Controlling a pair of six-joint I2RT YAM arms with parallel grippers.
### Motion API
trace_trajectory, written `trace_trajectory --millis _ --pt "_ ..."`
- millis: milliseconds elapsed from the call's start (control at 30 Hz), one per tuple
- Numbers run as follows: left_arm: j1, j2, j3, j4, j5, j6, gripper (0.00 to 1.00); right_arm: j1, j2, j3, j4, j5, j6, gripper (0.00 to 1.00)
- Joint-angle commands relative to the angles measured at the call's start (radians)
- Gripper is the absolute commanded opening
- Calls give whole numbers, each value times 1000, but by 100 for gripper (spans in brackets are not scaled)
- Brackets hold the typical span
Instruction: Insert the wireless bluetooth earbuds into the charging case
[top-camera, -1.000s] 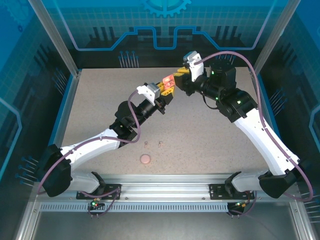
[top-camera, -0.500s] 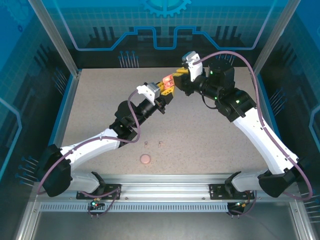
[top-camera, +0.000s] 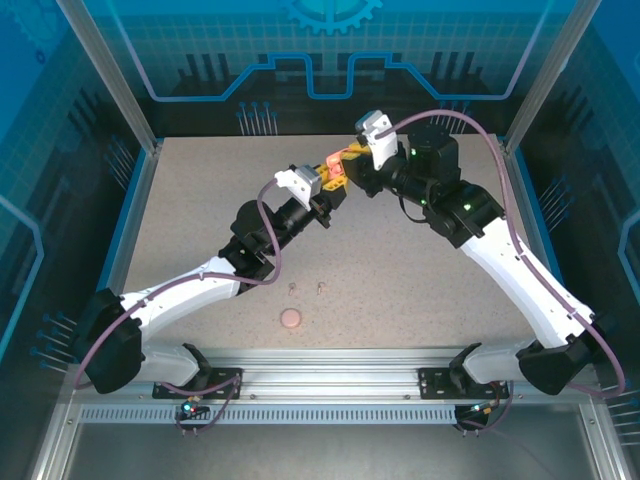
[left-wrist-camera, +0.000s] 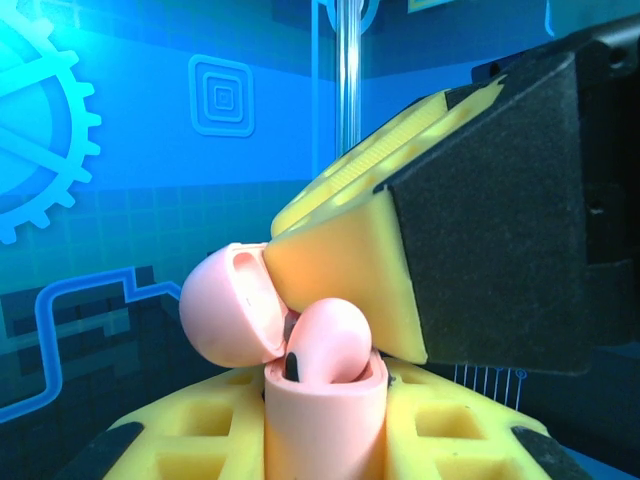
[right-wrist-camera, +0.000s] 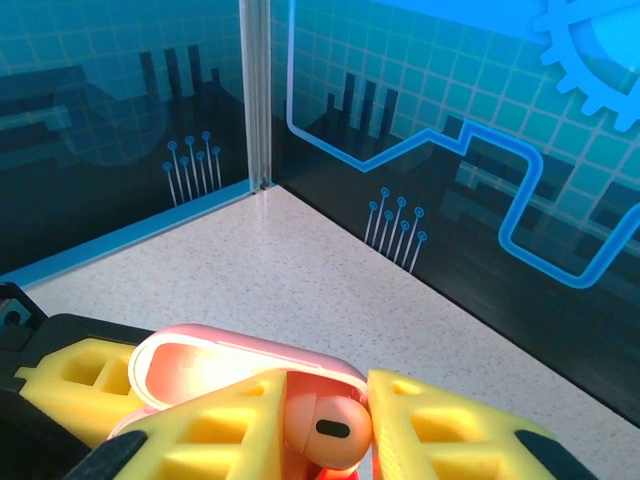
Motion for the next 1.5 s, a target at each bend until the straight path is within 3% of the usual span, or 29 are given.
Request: trace_trajectory --millis 0,400,667,1467 --pt "1 -5 46 59 15 -15 0 49 -17 -40 7 93 -73 26" --pt "1 -2 51 60 15 -17 0 65 -32 -64 25 131 -91 30" --pt "1 -3 51 60 14 -17 0 37 -32 -50 4 50 -28 34" --pt "2 15 60 60 16 -15 0 -33 -72 -65 20 -25 52 45"
